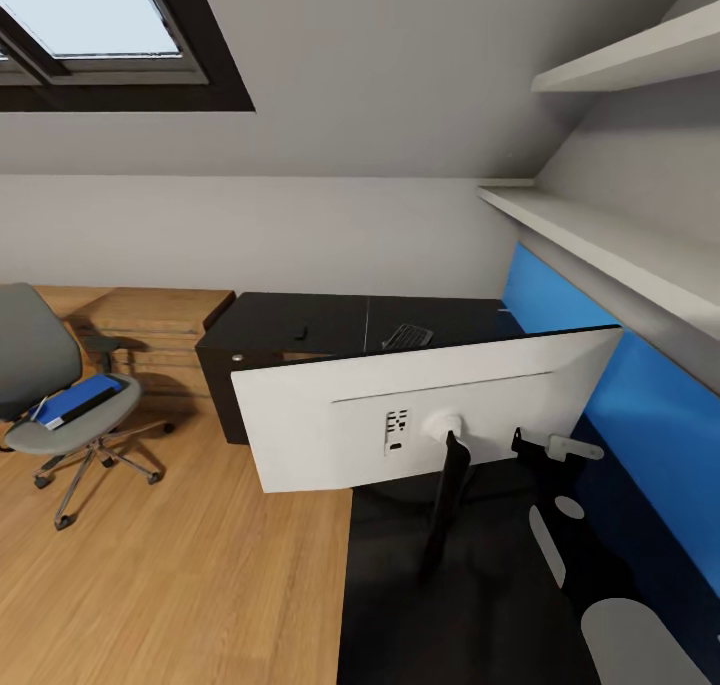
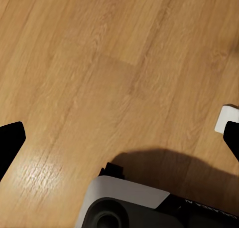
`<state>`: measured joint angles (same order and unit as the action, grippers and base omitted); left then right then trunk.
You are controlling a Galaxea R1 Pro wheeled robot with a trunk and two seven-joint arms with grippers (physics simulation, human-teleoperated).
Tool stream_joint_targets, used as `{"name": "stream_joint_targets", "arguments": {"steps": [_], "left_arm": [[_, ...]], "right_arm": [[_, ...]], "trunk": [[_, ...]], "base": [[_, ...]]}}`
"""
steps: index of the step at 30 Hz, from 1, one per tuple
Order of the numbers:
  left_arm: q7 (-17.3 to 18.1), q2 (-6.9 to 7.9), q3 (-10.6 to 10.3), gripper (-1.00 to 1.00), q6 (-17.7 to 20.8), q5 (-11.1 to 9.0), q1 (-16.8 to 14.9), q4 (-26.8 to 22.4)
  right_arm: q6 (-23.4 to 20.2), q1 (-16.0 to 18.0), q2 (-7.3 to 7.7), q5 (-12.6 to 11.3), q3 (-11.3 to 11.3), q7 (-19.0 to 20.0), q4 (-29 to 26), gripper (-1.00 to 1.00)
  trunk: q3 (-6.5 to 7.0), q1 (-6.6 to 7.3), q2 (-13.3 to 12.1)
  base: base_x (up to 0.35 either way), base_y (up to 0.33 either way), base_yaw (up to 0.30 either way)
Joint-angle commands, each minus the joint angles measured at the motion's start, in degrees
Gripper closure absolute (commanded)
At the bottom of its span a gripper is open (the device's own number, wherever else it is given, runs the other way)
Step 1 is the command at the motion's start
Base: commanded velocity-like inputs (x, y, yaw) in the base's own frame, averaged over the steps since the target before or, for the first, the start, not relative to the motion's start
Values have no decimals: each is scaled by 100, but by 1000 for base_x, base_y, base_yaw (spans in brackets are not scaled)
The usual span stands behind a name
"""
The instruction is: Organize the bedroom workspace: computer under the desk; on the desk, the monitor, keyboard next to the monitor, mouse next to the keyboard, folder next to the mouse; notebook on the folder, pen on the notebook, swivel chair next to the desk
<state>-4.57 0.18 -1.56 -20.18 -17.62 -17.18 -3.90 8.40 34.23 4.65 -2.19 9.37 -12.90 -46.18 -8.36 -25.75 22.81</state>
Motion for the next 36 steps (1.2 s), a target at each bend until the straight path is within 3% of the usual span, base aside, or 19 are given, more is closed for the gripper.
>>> {"name": "stream_joint_targets", "arguments": {"steps": [1, 24, 36], "left_arm": [[-18, 0, -20, -100, -17, -13, -4, 3], [-18, 0, -13, -100, -13, -14, -4, 3], [-18, 0, -11, -100, -17, -14, -4, 3]], "right_arm": [[22, 5, 1, -22, -6, -11, 4, -100], [22, 5, 1, -19, -6, -11, 4, -100], [22, 5, 1, -18, -6, -11, 4, -100]], "trunk": [[-11, -3, 11], [-11, -3, 11], [-11, -3, 11]], "base": [[2, 0, 0], [23, 0, 0], [-232, 0, 0]]}}
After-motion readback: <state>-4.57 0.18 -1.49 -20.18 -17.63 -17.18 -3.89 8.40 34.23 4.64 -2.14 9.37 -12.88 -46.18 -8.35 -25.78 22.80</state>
